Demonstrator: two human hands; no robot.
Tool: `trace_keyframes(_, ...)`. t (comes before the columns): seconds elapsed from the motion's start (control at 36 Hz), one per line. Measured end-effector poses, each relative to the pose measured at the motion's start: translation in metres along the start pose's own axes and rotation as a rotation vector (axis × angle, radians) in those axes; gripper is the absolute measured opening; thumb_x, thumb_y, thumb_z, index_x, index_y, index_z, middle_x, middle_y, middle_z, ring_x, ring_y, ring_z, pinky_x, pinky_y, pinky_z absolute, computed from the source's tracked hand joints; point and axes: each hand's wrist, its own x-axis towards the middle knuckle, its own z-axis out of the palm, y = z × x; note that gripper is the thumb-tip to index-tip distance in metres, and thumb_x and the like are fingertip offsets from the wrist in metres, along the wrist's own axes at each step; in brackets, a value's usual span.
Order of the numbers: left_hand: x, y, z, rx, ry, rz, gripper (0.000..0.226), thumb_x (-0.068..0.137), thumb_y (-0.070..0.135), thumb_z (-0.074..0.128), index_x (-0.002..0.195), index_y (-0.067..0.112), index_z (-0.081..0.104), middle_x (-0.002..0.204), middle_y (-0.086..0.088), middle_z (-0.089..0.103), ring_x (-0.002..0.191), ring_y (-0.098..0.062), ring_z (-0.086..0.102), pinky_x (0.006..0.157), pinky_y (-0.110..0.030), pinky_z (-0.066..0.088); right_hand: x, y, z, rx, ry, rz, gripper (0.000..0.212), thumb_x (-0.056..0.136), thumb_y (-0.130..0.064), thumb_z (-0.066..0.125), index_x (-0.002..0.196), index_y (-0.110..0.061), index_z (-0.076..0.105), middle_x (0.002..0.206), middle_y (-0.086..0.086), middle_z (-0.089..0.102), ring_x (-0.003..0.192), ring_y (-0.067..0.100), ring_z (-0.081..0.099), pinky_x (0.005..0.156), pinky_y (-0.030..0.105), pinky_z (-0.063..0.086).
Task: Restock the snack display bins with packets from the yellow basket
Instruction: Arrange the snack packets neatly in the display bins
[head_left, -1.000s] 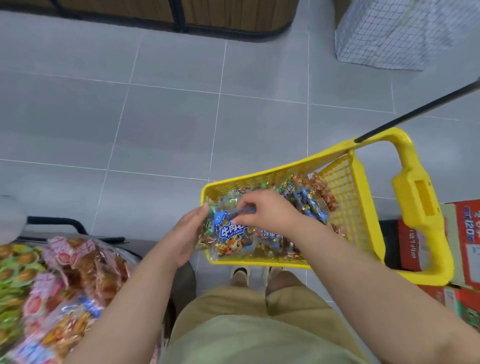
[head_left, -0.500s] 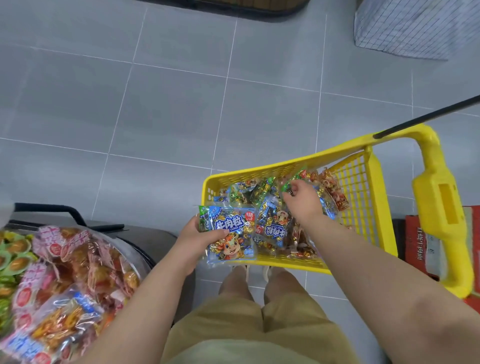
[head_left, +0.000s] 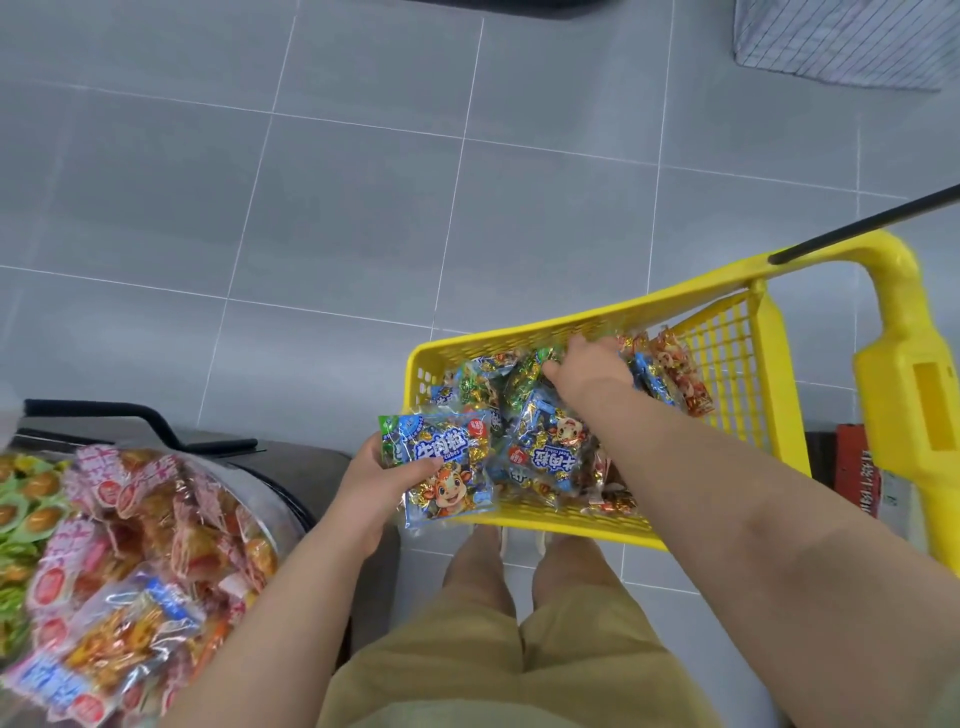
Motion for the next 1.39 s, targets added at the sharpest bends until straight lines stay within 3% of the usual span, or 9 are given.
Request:
trace_keyframes(0.19, -0.010, -0.002, -0.001, -0.033, -0.009, 0.005, 0.042, 0.074, 0.000, 0.079, 0.105, 0.020, 0.059, 0.101, -0.009, 0.073, 0.092, -0.029, 0.071, 0.085, -0.047, 0.056, -0.032, 0.021, -0.020, 0.052, 0.127, -0.006, 0.016, 0.087, 0.002, 0.047, 0.090, -0.001, 0.063, 0.100, 0.018, 0.066, 0.091, 0.032, 0.063, 0.069, 0.037, 0.050)
trace_keyframes(0.33, -0.022, 0.000, 0.001, -0.097, 0.021, 0.048, 0.044, 0.073, -0.001, 0.078, 0.110, 0.013, 0.059, 0.101, -0.013, 0.073, 0.092, -0.031, 0.070, 0.087, -0.047, 0.055, -0.070, 0.044, -0.038, 0.249, 0.333, -0.129, 0.044, 0.083, 0.001, 0.048, 0.118, -0.019, 0.066, 0.117, 0.009, 0.066, 0.099, 0.030, 0.063, 0.081, 0.036, 0.053)
trace_keyframes(0.47, -0.045, 0.001, 0.003, -0.185, 0.092, 0.107, 0.045, 0.071, 0.002, 0.080, 0.109, 0.014, 0.059, 0.103, -0.014, 0.072, 0.095, -0.032, 0.070, 0.091, -0.052, 0.052, -0.108, 0.060, -0.060, 0.590, 0.554, -0.304, 0.027, 0.088, -0.006, 0.054, 0.107, -0.018, 0.069, 0.101, 0.003, 0.071, 0.090, 0.021, 0.064, 0.082, 0.029, 0.049)
trace_keyframes(0.67, -0.113, -0.014, 0.002, -0.417, 0.263, 0.252, 0.047, 0.072, 0.007, 0.080, 0.112, 0.014, 0.057, 0.088, -0.002, 0.076, 0.081, -0.021, 0.073, 0.080, -0.045, 0.056, -0.160, 0.048, -0.079, 1.078, 0.382, -0.672, 0.038, 0.089, 0.006, 0.052, 0.104, -0.030, 0.055, 0.082, -0.010, 0.056, 0.069, -0.017, 0.054, 0.069, 0.000, 0.039)
trace_keyframes(0.78, -0.166, -0.031, -0.005, -0.583, 0.326, 0.328, 0.070, 0.061, 0.013, 0.086, 0.124, 0.013, 0.056, 0.112, -0.015, 0.070, 0.103, -0.036, 0.067, 0.093, -0.057, 0.049, -0.183, 0.024, -0.076, 1.016, 0.274, -0.749, 0.037, 0.088, 0.010, 0.048, 0.107, -0.021, 0.056, 0.077, -0.008, 0.050, 0.061, -0.011, 0.050, 0.061, 0.001, 0.037)
trace_keyframes(0.89, -0.213, -0.059, -0.017, -0.616, 0.518, 0.444, 0.043, 0.061, 0.014, 0.084, 0.095, 0.026, 0.061, 0.085, 0.008, 0.076, 0.080, -0.013, 0.073, 0.070, -0.033, 0.058, -0.215, -0.005, -0.065, 0.817, 0.102, -0.875, 0.037, 0.089, 0.001, 0.051, 0.082, -0.034, 0.060, 0.072, -0.009, 0.052, 0.059, 0.005, 0.045, 0.051, 0.010, 0.035)
trace_keyframes(1.03, -0.265, -0.090, -0.034, -0.641, 0.760, 0.505, 0.038, 0.073, 0.004, 0.079, 0.102, 0.022, 0.063, 0.099, -0.003, 0.075, 0.091, -0.021, 0.071, 0.086, -0.036, 0.053, -0.270, -0.048, -0.037, 0.740, -0.232, -0.997, 0.030, 0.091, -0.001, 0.053, 0.078, -0.027, 0.063, 0.071, -0.002, 0.054, 0.055, 0.006, 0.042, 0.049, 0.018, 0.036)
trace_keyframes(1.17, -0.312, -0.129, -0.049, -0.525, 0.960, 0.516, 0.041, 0.074, 0.016, 0.082, 0.086, 0.043, 0.053, 0.072, 0.039, 0.064, 0.069, 0.022, 0.059, 0.056, -0.002, 0.041, -0.319, -0.097, -0.006, 0.581, -0.378, -1.076, 0.034, 0.091, 0.005, 0.042, 0.078, -0.021, 0.058, 0.073, 0.001, 0.048, 0.061, 0.009, 0.045, 0.053, 0.023, 0.050)
trace_keyframes(1.39, -0.362, -0.205, -0.099, -0.611, 1.106, 0.464, 0.087, 0.068, 0.030, 0.087, 0.142, 0.018, 0.043, 0.138, -0.002, 0.053, 0.126, -0.023, 0.050, 0.108, -0.045, 0.039, -0.413, -0.165, 0.052, 0.150, -0.213, -1.410, 0.028, 0.088, -0.013, 0.050, 0.066, -0.024, 0.063, 0.039, -0.023, 0.048, 0.037, -0.002, 0.044, 0.051, 0.023, 0.041)
